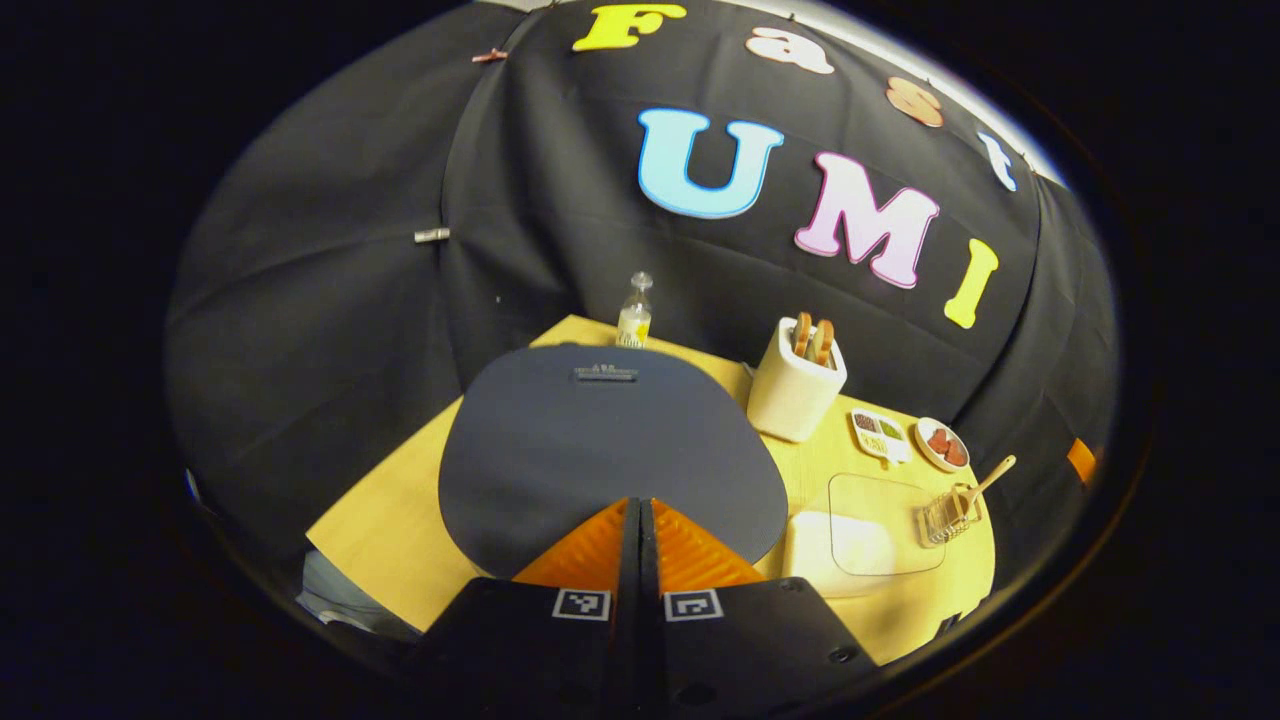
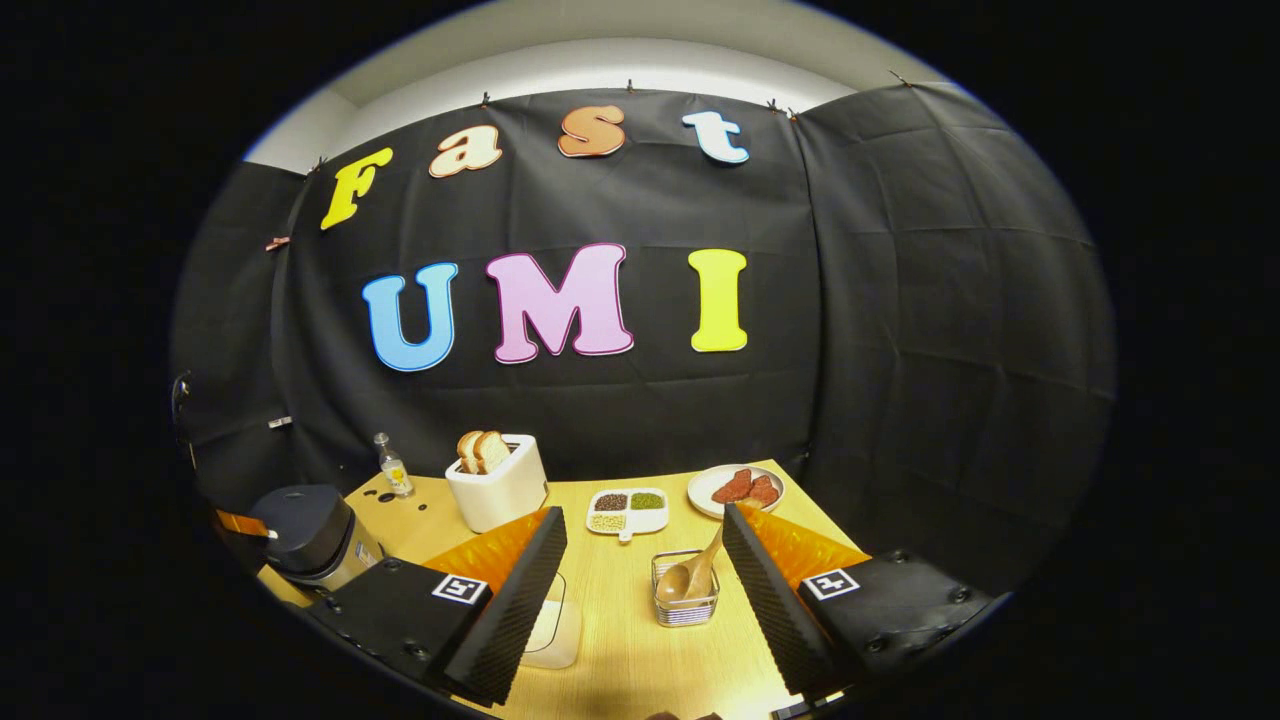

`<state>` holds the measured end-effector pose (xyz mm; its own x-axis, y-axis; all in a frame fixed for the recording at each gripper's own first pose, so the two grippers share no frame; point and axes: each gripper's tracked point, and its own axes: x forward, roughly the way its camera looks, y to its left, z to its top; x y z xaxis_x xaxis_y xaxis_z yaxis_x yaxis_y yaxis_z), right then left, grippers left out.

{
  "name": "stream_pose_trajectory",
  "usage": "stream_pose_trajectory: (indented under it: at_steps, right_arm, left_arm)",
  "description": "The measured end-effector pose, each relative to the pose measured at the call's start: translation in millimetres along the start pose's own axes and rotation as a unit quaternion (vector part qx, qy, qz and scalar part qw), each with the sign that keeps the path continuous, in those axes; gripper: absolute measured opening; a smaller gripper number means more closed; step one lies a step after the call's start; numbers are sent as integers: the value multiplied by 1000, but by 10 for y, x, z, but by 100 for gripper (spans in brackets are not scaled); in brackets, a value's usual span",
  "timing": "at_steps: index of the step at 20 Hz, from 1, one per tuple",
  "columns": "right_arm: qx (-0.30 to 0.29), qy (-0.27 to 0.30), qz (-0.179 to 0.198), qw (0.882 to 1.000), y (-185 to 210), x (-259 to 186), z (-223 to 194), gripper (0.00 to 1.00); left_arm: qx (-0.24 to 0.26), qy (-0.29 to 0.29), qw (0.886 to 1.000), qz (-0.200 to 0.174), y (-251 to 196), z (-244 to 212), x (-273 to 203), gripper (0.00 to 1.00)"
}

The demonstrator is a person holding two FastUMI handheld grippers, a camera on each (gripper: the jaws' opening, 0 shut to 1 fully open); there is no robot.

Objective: Close the left gripper, press the button to open the rice cooker; take a wooden spoon from the chopstick holder with the right hand, scoop a spoonful of rice and pour it into the rice cooker, then put the wooden spoon back into the chopstick holder.

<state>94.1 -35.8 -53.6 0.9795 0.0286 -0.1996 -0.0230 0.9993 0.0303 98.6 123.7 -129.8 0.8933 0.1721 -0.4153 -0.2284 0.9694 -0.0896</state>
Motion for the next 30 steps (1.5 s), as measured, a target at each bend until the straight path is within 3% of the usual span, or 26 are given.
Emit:
stream_pose_trajectory:
  at_steps: [5, 10, 13, 17, 18, 19, 30]
  right_arm:
    - [-2, -7, -37, 999, -133, -133, 26, 98]
    - [17, -7, -79, 997, -327, -144, 53, 98]
    - [15, -6, -89, 996, -437, -14, 25, 98]
    - [22, 10, -94, 995, -633, 286, -89, 98]
    - [29, 18, -94, 995, -680, 359, -139, 98]
    - [37, 27, -92, 995, -720, 448, -200, 98]
    - [101, 138, -52, 984, -930, 1452, -985, 98]
  left_arm:
    - [19, -142, 990, 8, -14, 891, -565, 6]
    - [21, -138, 990, -19, -91, 792, -743, 7]
    - [18, -131, 991, -32, -155, 610, -804, 17]
    - [11, -120, 992, -27, -294, 494, -834, 72]
    - [10, -119, 993, -19, -324, 494, -833, 73]
    - [11, -117, 993, -12, -352, 474, -839, 94]
    - [18, -56, 996, 64, -839, -32, -844, 95]
